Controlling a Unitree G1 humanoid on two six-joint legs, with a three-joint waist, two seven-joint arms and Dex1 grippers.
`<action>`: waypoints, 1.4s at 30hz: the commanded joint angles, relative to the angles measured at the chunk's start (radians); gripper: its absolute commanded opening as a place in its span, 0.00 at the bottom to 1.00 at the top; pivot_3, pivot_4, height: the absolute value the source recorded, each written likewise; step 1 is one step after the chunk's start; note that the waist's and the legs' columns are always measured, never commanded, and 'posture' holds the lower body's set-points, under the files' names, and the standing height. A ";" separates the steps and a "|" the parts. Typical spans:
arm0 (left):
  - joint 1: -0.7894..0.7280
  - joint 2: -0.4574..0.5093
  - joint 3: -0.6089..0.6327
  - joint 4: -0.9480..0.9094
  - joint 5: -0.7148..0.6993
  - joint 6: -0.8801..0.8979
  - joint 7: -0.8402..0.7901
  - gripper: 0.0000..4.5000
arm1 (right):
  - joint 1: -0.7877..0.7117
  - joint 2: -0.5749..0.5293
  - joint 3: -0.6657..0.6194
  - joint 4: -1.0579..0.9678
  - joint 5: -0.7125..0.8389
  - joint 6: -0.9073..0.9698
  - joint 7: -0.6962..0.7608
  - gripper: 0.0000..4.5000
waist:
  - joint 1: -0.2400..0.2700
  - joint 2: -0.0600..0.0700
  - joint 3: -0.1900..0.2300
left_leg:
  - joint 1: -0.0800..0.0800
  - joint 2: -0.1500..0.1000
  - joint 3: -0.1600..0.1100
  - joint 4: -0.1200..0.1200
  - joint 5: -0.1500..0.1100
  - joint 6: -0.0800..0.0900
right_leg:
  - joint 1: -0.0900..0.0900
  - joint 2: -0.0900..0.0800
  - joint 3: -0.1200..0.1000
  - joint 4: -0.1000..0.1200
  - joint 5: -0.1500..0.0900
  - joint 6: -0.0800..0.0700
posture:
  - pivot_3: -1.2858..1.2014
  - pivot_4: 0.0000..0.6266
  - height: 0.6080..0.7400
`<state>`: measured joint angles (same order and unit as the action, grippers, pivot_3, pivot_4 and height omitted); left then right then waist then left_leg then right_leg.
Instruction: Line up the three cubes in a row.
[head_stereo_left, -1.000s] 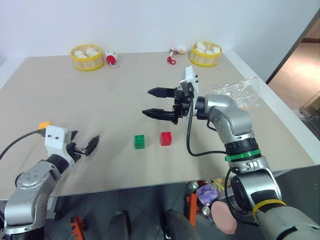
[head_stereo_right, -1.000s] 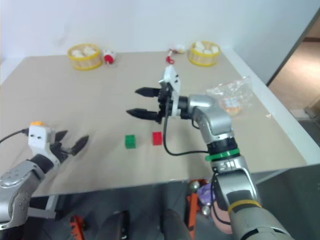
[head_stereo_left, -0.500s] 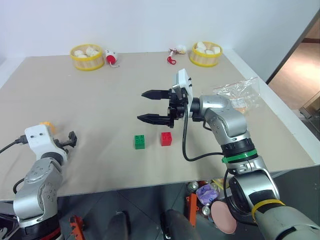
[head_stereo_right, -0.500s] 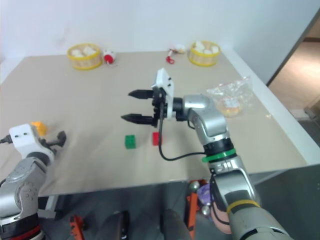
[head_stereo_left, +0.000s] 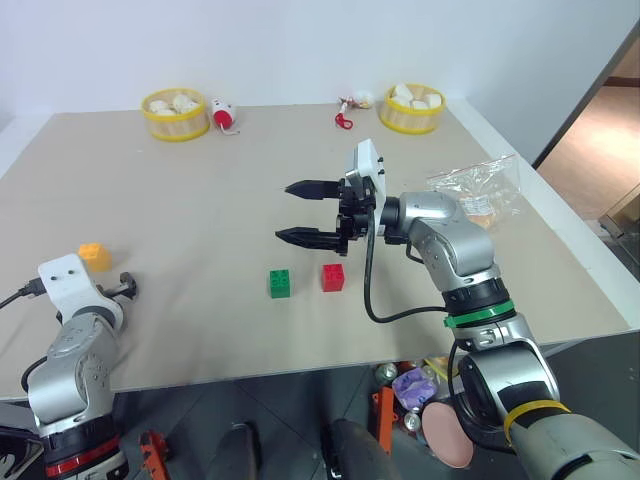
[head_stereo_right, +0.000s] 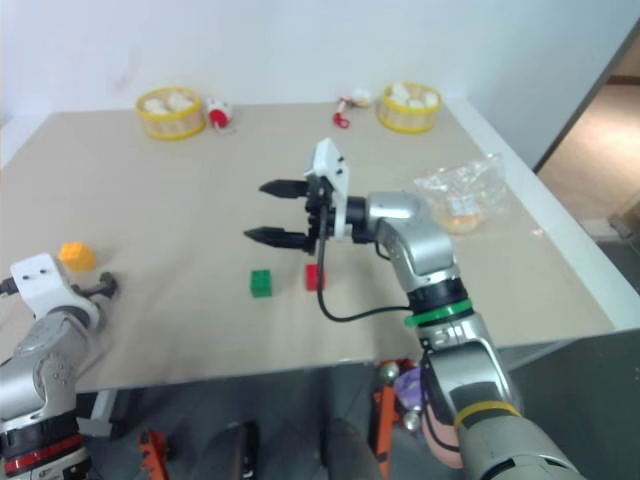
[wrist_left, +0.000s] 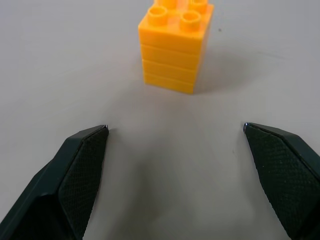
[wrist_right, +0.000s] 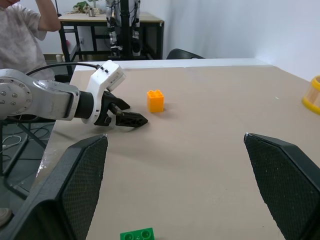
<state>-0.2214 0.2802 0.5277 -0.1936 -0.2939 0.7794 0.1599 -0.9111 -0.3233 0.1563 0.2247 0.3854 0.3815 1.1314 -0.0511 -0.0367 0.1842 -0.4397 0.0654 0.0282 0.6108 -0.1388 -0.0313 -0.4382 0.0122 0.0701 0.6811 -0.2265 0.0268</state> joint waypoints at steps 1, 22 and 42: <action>-0.046 0.041 0.001 0.055 0.021 -0.051 -0.012 1.00 | -0.007 -0.007 -0.022 -0.036 0.006 -0.011 -0.005 1.00 | 0.001 0.000 0.000 | 0.000 0.000 0.000 0.000 0.000 0.000 | 0.000 0.000 0.000 0.000 0.000 0.000 | 0.52 0.24 1.00; -0.159 0.118 -0.046 0.331 0.071 -0.208 -0.068 0.51 | -0.020 -0.015 -0.025 -0.015 -0.002 -0.016 -0.021 1.00 | 0.001 -0.001 0.000 | 0.000 0.000 0.000 -0.002 0.000 0.000 | -0.001 0.000 -0.001 -0.001 0.002 0.003 | 0.52 0.24 1.00; -0.035 0.314 -0.370 0.193 0.016 -0.524 -0.809 0.29 | 0.045 -0.156 0.011 -0.088 0.019 -0.009 0.188 1.00 | 0.003 -0.001 0.000 | -0.002 -0.001 0.001 -0.008 -0.001 -0.003 | -0.003 -0.002 -0.001 -0.003 -0.001 0.001 | 0.52 0.24 1.00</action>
<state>-0.2702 0.5572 0.1665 0.0359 -0.2471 0.3008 -0.5313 -0.8796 -0.4478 0.1722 0.1941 0.3837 0.3713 1.2525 -0.0477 -0.0373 0.1842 -0.4413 0.0646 0.0288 0.6024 -0.1404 -0.0352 -0.4406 0.0102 0.0694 0.6776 -0.2283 0.0261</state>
